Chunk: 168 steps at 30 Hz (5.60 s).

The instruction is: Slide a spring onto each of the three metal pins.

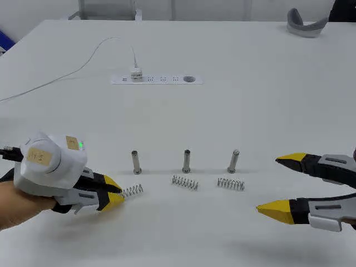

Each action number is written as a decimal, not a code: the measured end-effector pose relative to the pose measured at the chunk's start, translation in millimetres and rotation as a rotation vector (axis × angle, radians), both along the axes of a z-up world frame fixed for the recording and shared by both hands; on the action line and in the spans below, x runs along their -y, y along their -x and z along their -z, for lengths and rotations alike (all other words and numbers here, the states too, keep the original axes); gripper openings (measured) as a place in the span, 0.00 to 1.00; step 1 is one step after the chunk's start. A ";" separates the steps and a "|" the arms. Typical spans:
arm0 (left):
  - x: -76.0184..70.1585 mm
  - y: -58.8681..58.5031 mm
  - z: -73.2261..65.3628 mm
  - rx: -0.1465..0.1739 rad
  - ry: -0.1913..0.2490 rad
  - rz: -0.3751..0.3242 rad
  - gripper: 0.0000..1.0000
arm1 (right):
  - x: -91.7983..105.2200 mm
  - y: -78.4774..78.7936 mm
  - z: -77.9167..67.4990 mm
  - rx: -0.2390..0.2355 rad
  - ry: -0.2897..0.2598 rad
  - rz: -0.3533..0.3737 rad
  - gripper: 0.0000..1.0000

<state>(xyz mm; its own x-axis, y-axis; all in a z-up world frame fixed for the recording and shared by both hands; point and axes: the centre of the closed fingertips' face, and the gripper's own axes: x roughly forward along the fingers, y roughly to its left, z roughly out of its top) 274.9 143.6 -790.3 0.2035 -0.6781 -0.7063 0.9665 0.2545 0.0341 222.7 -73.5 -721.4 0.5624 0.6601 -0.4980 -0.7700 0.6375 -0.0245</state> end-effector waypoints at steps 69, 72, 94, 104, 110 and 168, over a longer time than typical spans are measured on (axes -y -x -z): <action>86.6 48.9 -78.6 0.067 0.136 0.201 0.09 | -129.5 -5.8 19.2 0.027 0.254 -0.482 0.12; 87.4 48.3 -80.6 0.070 0.140 0.196 0.09 | -129.4 -7.2 18.2 0.020 0.231 -0.468 0.12; 97.7 42.9 -111.3 0.061 0.303 0.119 0.08 | -136.0 -12.3 5.4 -0.005 0.076 -0.396 0.11; 99.5 42.3 -117.8 0.070 0.329 0.113 0.08 | -147.6 -10.4 3.6 -0.014 0.040 -0.397 0.11; 99.7 41.3 -119.4 0.065 0.346 0.106 0.08 | -155.3 -9.8 2.9 -0.018 0.023 -0.400 0.11; 25.5 -46.6 -110.2 0.151 0.195 -0.057 0.08 | -89.5 -5.8 -10.9 0.005 0.012 -0.248 0.45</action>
